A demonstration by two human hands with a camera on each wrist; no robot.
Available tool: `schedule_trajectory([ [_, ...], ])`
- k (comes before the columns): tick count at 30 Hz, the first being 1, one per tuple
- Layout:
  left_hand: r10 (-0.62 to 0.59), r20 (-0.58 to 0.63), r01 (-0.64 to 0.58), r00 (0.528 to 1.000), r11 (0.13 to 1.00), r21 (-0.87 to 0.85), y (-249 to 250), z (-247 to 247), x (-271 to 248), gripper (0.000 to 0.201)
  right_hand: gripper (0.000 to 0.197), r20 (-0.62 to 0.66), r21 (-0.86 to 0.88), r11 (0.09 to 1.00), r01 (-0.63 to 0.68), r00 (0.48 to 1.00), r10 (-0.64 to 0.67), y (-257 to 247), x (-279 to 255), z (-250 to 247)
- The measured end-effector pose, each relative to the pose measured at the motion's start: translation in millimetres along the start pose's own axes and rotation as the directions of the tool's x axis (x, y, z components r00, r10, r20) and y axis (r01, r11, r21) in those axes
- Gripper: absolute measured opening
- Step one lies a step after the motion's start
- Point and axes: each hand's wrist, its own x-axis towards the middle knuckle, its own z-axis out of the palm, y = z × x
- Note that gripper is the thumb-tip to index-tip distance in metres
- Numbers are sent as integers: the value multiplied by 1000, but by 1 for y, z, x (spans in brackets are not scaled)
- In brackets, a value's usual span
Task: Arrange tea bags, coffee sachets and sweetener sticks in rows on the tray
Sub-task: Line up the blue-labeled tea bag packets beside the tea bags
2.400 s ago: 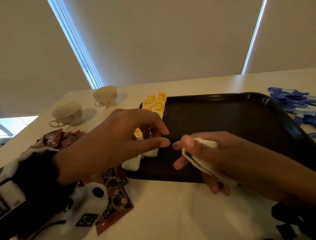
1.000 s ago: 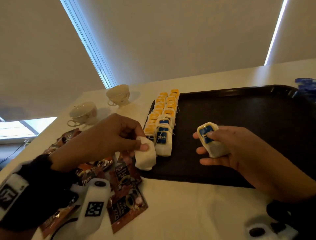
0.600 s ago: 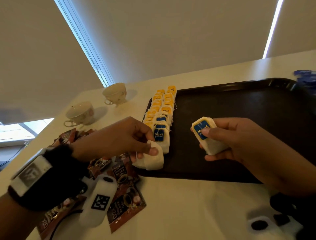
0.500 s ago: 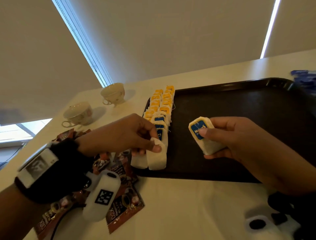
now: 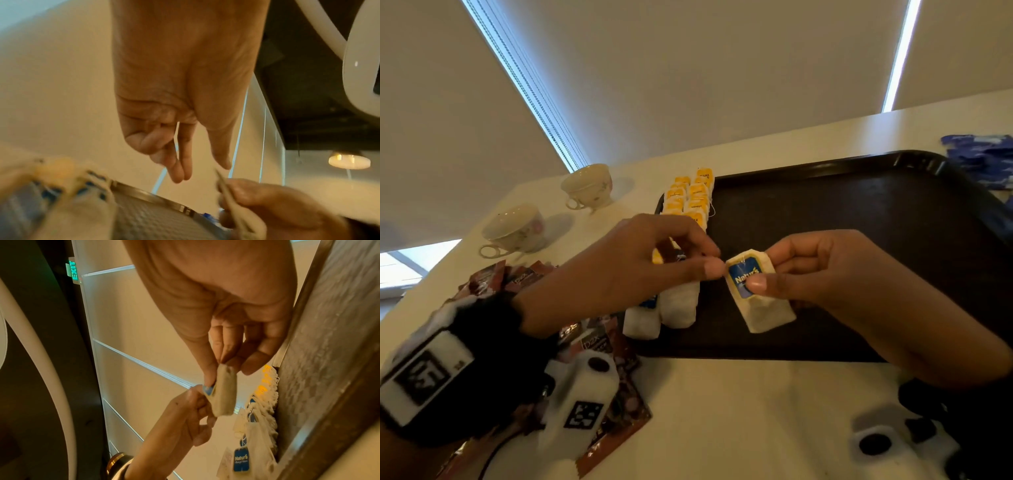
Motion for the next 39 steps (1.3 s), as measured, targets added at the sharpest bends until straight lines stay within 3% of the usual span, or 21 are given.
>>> schedule_trajectory([
  [3,45,104,-34,994,994,-109,14,14,-6,31,19,36,-20,1000,23,999,-23,-1,-2,2],
  [8,31,32,-23,999,977,-213,16,14,-11,13,19,77,-66,998,19,997,-14,-3,-3,-1],
  [12,-92,158,114,983,984,-135,-7,0,-19,15,20,5,-81,996,46,999,-46,-2,-2,-5],
  [16,-266,234,293,935,952,-91,-28,1,-23,19,16,-9,-88,995,52,999,-53,-2,-2,-6],
  [18,-315,188,309,931,949,60,-36,4,-20,22,16,4,-108,992,60,998,-60,-1,-2,-6],
  [21,-335,78,279,939,875,395,-37,8,-13,19,15,26,-134,989,69,997,-66,-2,-2,-8],
  [25,-199,34,163,979,881,444,-32,8,-10,67,15,37,-153,985,76,997,-71,-3,-1,-10],
  [28,-211,148,113,966,861,496,-39,2,-1,116,15,40,-168,983,80,996,-75,-2,-1,-11],
  [35,-377,379,178,845,867,466,-45,-2,37,146,15,25,-155,985,76,997,-72,-6,-2,-14],
  [39,-404,453,144,795,850,506,-48,9,40,150,14,17,-146,987,71,997,-70,-4,-2,-15],
])
